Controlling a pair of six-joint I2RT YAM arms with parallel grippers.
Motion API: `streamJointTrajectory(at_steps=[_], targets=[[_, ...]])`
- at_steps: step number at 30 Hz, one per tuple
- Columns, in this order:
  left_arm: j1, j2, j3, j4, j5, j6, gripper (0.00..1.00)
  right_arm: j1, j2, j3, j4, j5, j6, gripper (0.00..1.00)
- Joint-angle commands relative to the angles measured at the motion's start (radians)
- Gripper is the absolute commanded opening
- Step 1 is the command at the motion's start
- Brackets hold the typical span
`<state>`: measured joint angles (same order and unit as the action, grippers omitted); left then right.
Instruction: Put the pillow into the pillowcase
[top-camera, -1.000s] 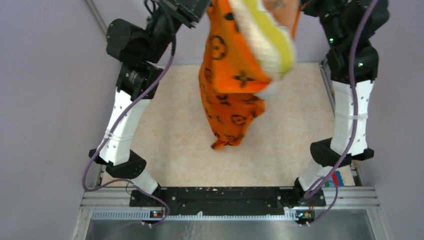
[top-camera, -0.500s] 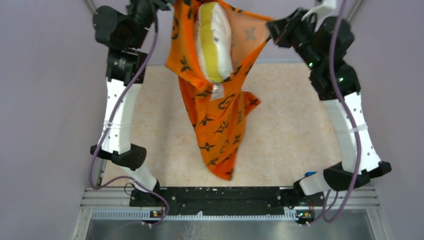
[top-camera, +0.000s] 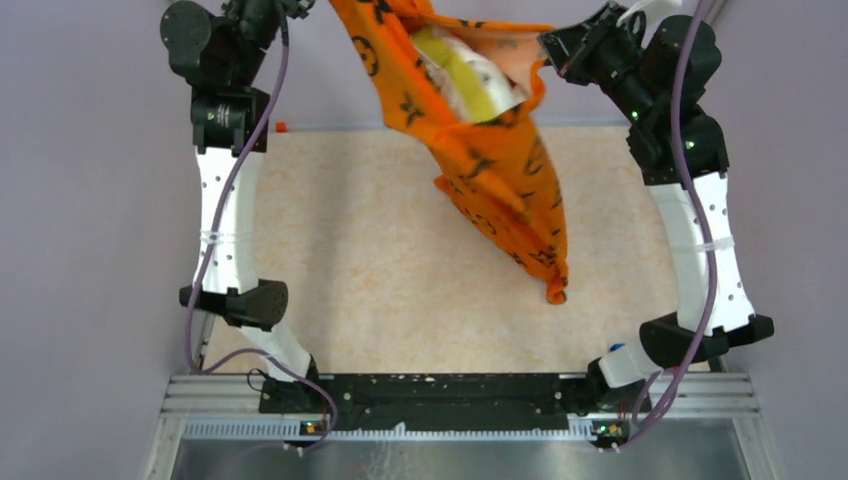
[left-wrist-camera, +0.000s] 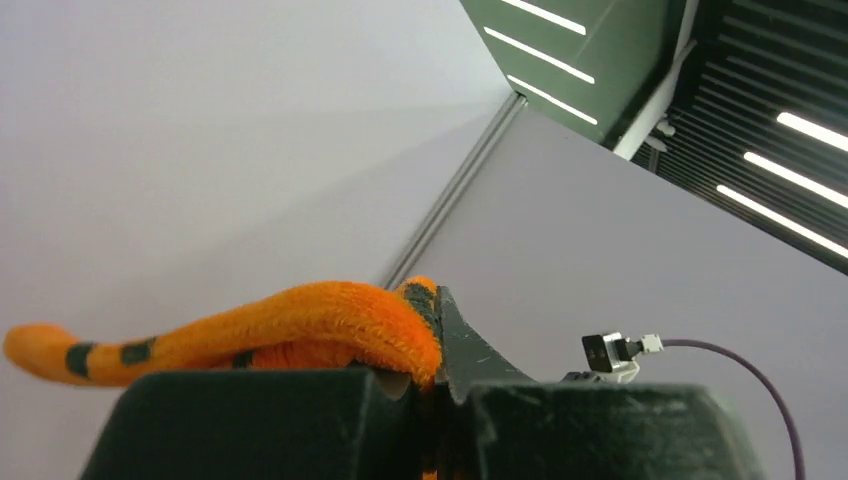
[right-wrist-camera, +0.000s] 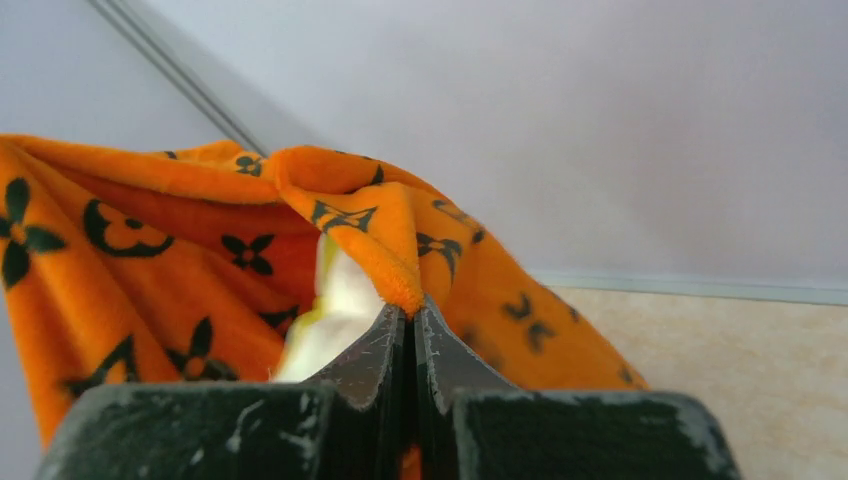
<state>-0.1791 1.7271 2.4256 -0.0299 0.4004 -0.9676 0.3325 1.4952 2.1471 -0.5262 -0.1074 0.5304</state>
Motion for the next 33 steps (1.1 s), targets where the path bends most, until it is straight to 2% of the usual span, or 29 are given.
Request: streamJointTrajectory(at_steps=[1,4,6,9,13,15,16,18,19,22,25,27,29,31,33], targets=[[-0.073,0.042,0.067,0.114,0.116,-0.124,0.00,-0.112,-0.004,0.147,0.041,-0.015,0.011,0.00],[-0.247,0.059,0.055,0.050,0.093,0.032,0.00,-0.259,0.074,0.288,0.032,-0.121,0.128,0.00],[-0.320,0.078,0.059,0.045,0.093,0.048,0.00,-0.319,0.113,0.350,0.030,-0.150,0.178,0.00],[-0.431,0.114,0.083,0.035,0.078,0.099,0.00,-0.445,0.111,0.326,0.096,-0.227,0.278,0.00],[-0.454,0.116,0.088,0.003,0.075,0.111,0.00,-0.486,0.080,0.331,0.129,-0.236,0.301,0.00],[-0.425,0.074,0.070,-0.044,0.037,0.148,0.00,-0.485,0.063,0.337,0.156,-0.258,0.322,0.00],[-0.393,0.035,0.013,-0.051,0.024,0.146,0.00,-0.477,0.058,0.332,0.175,-0.274,0.334,0.00],[-0.293,-0.063,-0.163,-0.028,0.019,0.080,0.00,-0.406,0.051,0.325,0.181,-0.268,0.312,0.00],[-0.239,-0.121,-0.262,-0.011,0.018,0.039,0.00,-0.329,0.051,0.320,0.164,-0.239,0.272,0.00],[-0.091,-0.260,-0.502,-0.067,-0.017,-0.001,0.00,-0.024,0.062,0.247,0.124,-0.109,0.113,0.00],[0.047,-0.373,-0.747,-0.129,-0.011,-0.019,0.00,0.273,0.093,0.089,0.163,0.023,0.008,0.00],[0.140,-0.451,-0.923,-0.144,0.004,-0.015,0.00,0.401,0.140,0.006,0.205,0.085,-0.024,0.00],[0.221,-0.508,-1.069,-0.187,0.000,0.017,0.00,0.463,0.193,-0.061,0.244,0.095,-0.009,0.00],[0.248,-0.526,-1.198,-0.201,0.011,0.062,0.00,0.477,0.251,-0.126,0.311,0.043,0.043,0.00],[0.256,-0.523,-1.298,-0.218,0.008,0.112,0.00,0.479,0.320,-0.126,0.313,0.024,0.061,0.00]])
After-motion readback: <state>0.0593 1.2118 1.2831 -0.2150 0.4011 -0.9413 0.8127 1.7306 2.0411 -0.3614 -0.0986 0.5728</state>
